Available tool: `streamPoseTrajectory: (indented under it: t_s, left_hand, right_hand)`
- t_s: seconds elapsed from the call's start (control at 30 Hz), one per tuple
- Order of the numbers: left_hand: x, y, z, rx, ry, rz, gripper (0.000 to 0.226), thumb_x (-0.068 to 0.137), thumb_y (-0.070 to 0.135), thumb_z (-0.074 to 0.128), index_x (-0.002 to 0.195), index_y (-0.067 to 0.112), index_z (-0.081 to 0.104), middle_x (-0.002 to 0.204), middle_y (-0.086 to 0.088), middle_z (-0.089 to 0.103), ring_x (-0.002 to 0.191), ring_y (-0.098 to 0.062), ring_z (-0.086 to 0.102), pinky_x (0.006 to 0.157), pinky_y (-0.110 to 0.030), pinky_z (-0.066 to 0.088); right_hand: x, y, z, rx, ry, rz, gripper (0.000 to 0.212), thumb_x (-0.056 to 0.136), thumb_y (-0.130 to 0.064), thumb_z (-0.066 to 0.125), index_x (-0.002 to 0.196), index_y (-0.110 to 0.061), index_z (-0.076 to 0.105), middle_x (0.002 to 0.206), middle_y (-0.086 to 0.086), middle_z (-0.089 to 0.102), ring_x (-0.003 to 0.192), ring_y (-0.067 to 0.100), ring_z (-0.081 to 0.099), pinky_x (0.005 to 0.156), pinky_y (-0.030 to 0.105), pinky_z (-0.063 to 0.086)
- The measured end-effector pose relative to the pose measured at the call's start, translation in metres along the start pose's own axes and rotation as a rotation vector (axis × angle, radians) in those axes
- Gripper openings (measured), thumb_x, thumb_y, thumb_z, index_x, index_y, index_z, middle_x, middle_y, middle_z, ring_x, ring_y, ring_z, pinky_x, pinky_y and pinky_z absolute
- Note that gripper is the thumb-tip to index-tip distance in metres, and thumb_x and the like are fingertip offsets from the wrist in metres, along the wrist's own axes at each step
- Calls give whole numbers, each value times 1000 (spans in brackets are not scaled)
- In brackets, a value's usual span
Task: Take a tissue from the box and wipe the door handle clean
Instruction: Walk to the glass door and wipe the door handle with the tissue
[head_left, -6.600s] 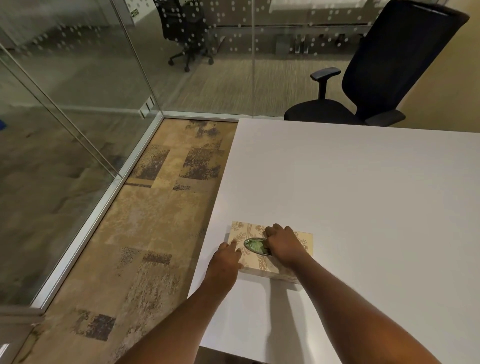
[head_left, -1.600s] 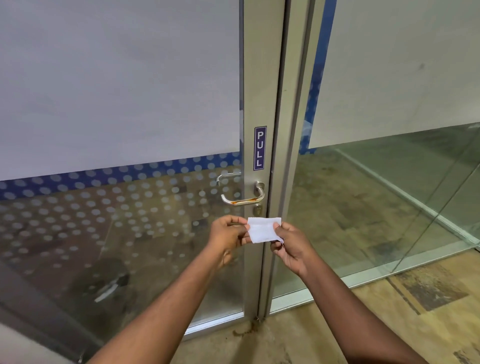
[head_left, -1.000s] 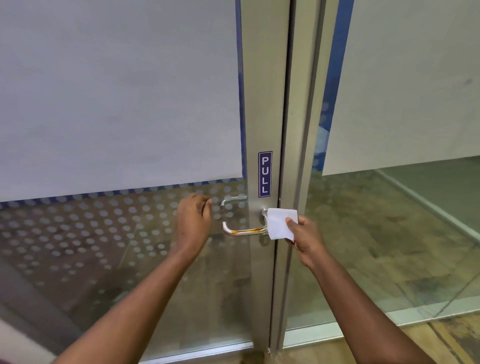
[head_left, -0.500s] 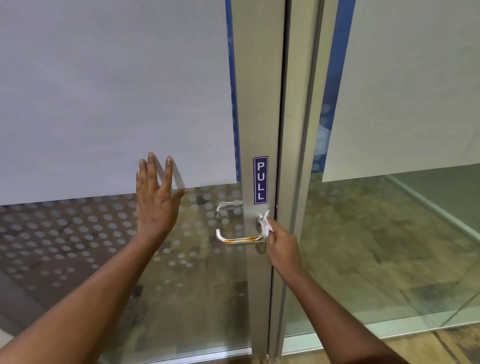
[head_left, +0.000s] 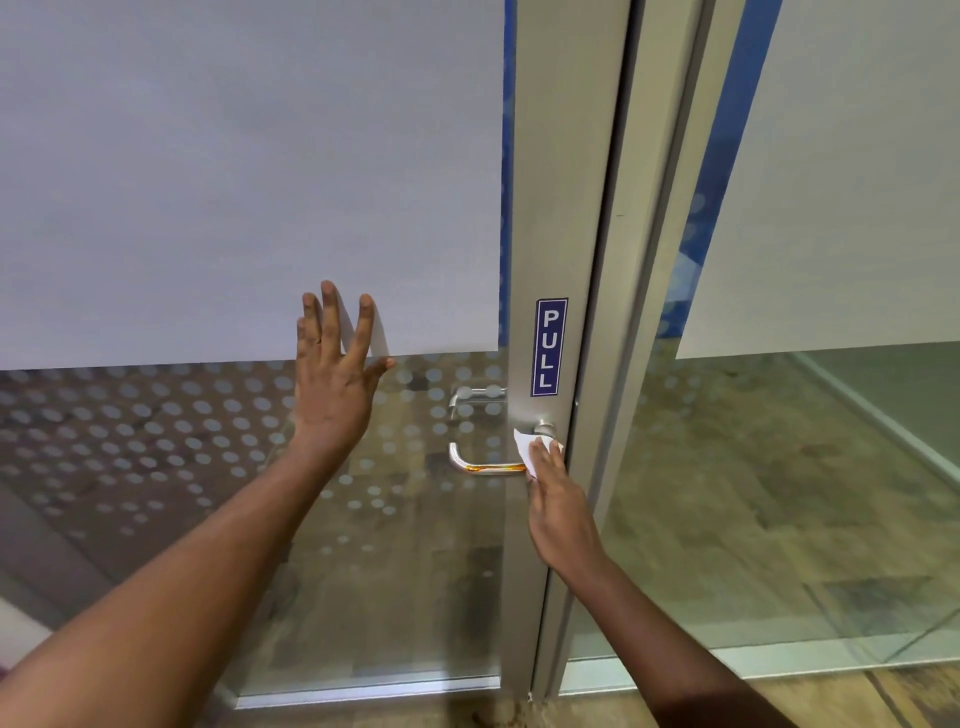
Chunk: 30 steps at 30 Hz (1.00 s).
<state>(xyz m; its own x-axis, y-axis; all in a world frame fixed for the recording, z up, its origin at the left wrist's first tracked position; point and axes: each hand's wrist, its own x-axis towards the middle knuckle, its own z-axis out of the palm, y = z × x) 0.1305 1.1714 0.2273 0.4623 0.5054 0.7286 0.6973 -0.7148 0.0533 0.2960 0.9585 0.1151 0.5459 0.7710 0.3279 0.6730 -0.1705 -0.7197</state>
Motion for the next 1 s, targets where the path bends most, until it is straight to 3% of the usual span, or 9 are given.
streamPoseTrajectory:
  t_s: [0.2,0.33,0.5,0.63,0.7,0.8,0.9,0.97,1.0]
  left_hand:
    - [0,-1,2,35,5,19,73,93,45,46,151,20,9,157,-27,3,146,-41,-3,120,-50,6]
    - [1,-3,5,70,37,37,72,92,46,47,150,18,15,156,-30,9,145,-44,4,120,-50,8]
    - [-1,-5,10,125,33,44,73,93,47,44,151,20,10,156,-29,8,145,-44,3,120,-49,5]
    - [0,-8,15,156,45,54,73,93,49,43,151,21,10,156,-29,7,145,-43,2,120,-48,2]
    - [0,-10,17,172,58,60,73,93,50,43,151,21,10,156,-28,8,145,-39,-2,121,-46,-1]
    - [0,-13,19,204,76,68,73,93,52,40,152,22,9,156,-27,8,145,-33,-10,121,-43,-4]
    - [0,-15,21,217,74,72,72,93,54,35,152,23,7,157,-27,6,144,-30,-20,121,-43,-6]
    - [0,-16,23,231,79,74,71,94,54,32,152,23,7,156,-26,5,143,-30,-24,121,-44,-6]
    - [0,-16,23,239,81,78,70,94,54,31,152,23,6,156,-26,4,143,-30,-24,121,-44,-7]
  right_hand:
    - [-6,3,8,-70,-56,-42,57,101,-31,30,150,-11,10,158,-5,4,146,7,-8,118,24,3]
    - [-8,12,3,-119,-126,-115,57,101,-25,28,150,-15,1,159,-5,-5,144,2,-14,119,23,0]
    - [-4,24,-18,-114,-183,-144,55,100,-13,32,149,-27,15,157,-14,7,145,0,4,117,21,15]
    - [8,28,-26,-147,-137,-205,64,83,16,42,139,-15,43,145,-12,21,139,8,21,108,0,10]
    - [11,30,-26,-165,-87,-213,67,76,22,44,134,-11,50,142,-8,29,137,14,29,106,-3,10]
    - [10,30,-22,-264,-1,-305,67,68,27,51,128,-5,56,138,5,46,129,28,46,109,4,11]
    - [12,26,-21,-426,72,-451,59,62,28,53,113,3,66,119,20,66,111,38,61,115,18,8]
    - [13,22,-22,-474,74,-548,48,73,15,39,109,4,68,114,21,68,108,36,64,115,25,20]
    - [14,20,-21,-488,61,-592,46,76,9,35,109,4,68,114,21,68,107,35,65,110,29,33]
